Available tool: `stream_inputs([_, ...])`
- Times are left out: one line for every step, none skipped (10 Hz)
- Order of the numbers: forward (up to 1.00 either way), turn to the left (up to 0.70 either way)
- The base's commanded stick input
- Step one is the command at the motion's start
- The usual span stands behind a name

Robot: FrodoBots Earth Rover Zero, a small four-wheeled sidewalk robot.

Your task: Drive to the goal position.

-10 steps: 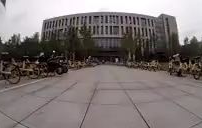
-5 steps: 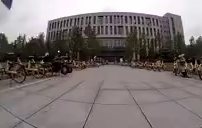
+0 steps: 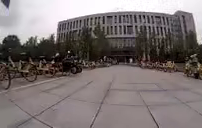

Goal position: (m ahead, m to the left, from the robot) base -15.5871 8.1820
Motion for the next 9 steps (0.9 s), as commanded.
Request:
stream_inputs([0.0,0.6])
stream_inputs([0.0,0.6])
stream_inputs([0.0,0.6])
stream_inputs([0.0,0.6])
stream_inputs([0.0,0.6])
stream_inputs([0.0,0.6])
stream_inputs([0.0,0.6])
stream_inputs([0.0,0.6])
stream_inputs([0.0,0.6])
